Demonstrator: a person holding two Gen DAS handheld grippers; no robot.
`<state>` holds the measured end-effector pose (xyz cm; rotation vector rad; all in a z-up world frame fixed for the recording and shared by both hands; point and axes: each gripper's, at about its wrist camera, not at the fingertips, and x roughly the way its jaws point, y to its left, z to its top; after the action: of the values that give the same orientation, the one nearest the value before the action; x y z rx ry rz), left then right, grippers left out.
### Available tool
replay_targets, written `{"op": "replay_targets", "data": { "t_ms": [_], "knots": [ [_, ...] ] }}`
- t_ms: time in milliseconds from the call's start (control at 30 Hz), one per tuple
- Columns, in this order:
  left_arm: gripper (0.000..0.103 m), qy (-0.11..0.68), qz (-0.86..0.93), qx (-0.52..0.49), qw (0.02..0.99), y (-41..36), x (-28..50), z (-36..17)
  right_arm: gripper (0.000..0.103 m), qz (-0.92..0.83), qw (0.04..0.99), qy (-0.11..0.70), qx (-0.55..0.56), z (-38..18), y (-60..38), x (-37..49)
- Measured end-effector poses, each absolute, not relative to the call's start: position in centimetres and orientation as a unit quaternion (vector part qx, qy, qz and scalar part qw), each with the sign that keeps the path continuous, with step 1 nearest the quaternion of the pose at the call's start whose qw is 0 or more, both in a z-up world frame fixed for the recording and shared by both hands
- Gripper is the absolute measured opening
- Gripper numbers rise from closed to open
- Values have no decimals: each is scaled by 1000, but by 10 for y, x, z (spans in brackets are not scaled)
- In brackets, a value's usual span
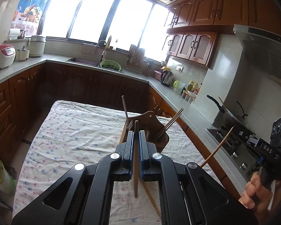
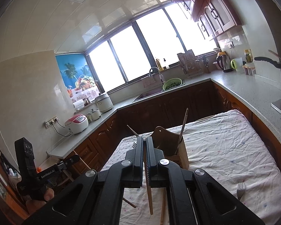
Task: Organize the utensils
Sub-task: 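Carry both wooden chopsticks over the caddy and lower them into it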
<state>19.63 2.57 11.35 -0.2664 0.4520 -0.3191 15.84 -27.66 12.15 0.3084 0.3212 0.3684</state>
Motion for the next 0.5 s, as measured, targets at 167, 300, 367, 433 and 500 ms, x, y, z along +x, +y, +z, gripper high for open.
{"op": "replay_targets", "data": {
  "t_ms": [167, 300, 367, 433, 500],
  "knots": [
    [4, 210, -159, -130, 956, 24, 204, 124, 3, 180, 960, 153, 149, 126, -278, 169],
    [4, 202, -161, -130, 957, 22, 212, 132, 3, 180, 961, 150, 144, 130, -277, 178],
    [4, 198, -162, -130, 958, 21, 217, 137, 3, 180, 962, 147, 143, 133, -277, 183],
    [4, 193, -162, -130, 959, 21, 221, 142, 3, 179, 963, 143, 141, 137, -277, 187],
    [4, 187, -162, -130, 960, 20, 226, 146, 3, 179, 964, 138, 142, 141, -278, 191]
  ]
}}
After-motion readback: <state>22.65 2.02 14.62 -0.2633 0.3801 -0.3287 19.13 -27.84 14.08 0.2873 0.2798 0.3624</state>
